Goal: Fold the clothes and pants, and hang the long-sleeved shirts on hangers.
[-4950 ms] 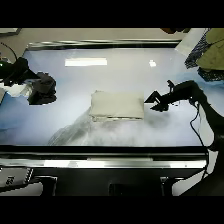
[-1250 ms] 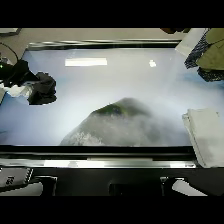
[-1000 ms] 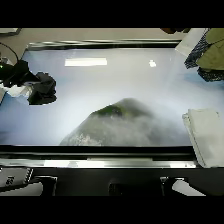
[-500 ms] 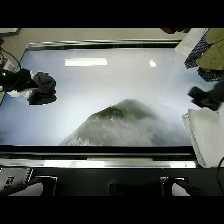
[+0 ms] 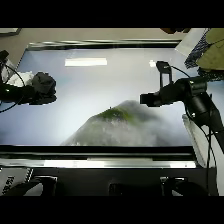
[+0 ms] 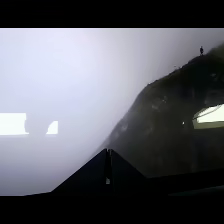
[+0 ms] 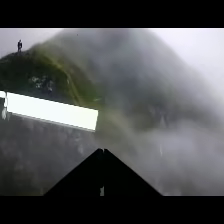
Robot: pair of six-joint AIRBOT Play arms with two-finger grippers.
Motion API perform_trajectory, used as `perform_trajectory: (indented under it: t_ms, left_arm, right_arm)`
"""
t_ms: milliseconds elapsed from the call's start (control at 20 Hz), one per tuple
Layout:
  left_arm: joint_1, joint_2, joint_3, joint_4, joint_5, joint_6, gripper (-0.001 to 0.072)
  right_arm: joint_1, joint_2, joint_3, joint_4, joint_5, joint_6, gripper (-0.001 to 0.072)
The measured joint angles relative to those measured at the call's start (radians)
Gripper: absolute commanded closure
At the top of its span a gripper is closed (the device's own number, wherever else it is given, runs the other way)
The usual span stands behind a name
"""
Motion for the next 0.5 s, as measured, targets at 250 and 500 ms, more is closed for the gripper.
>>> perform_trajectory:
  t_ms: [250, 500]
  left_arm:
    - [-0.002, 0.007, -0.010, 0.006, 0.005, 0.002, 0.0689]
    - [-0.002, 0.008, -0.011, 0.007, 0.005, 0.003, 0.0689]
  right_arm:
    - [0.023, 0.000, 0.000, -0.011, -0.011, -0.008, 0.0673]
    - [0.028, 0.000, 0.000, -0.014, -0.014, -0.010, 0.0673]
